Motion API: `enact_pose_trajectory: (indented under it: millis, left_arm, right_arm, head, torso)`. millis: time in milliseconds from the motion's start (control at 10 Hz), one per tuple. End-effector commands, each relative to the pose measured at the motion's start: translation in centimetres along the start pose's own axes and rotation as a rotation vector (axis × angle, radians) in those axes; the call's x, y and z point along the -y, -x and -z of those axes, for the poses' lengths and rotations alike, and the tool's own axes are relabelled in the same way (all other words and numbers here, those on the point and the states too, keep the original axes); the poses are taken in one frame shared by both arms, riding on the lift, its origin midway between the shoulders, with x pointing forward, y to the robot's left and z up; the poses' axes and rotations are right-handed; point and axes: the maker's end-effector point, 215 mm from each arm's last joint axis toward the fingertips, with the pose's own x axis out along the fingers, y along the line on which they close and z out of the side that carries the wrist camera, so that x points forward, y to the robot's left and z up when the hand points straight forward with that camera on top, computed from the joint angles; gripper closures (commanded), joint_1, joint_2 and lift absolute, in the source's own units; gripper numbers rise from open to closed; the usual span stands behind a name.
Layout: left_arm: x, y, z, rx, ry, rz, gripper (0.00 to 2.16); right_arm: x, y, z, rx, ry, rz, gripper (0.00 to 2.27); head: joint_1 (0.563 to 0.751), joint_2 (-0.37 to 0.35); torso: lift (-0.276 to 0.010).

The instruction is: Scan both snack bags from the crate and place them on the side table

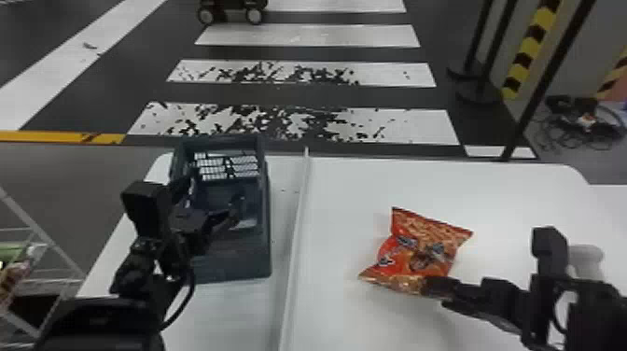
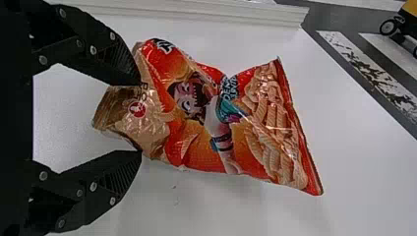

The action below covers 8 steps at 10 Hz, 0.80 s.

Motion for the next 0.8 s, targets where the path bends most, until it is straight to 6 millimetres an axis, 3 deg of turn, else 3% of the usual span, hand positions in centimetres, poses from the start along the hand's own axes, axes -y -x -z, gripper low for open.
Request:
enact_pose_trajectory:
  millis: [0, 400, 700]
  left_arm:
    - [-0.3, 0.0, 0.2, -0.002, 0.000, -0.004, 0.09]
    - [-0.5, 0.0, 0.5, -0.004, 0.006, -0.009, 0.09]
    - [-0.6, 0.1, 0.7, -0.006, 0.011, -0.010, 0.09]
  right_arm:
    - [0.1, 0.0, -0.3, 0.004, -0.019, -0.011, 2.20]
    - [-0.9, 0.2, 0.9, -0.050, -0.172, -0.180, 2.24]
    - [-0.8, 1.4, 0.3, -0.020, -0.201, -0.215, 2.24]
  head:
    - [0.695, 0.048]
    - [0.695, 0.059]
    - [0.695, 0.063]
  torso:
    - [-0.098]
    - [-0.098]
    - [-0.098]
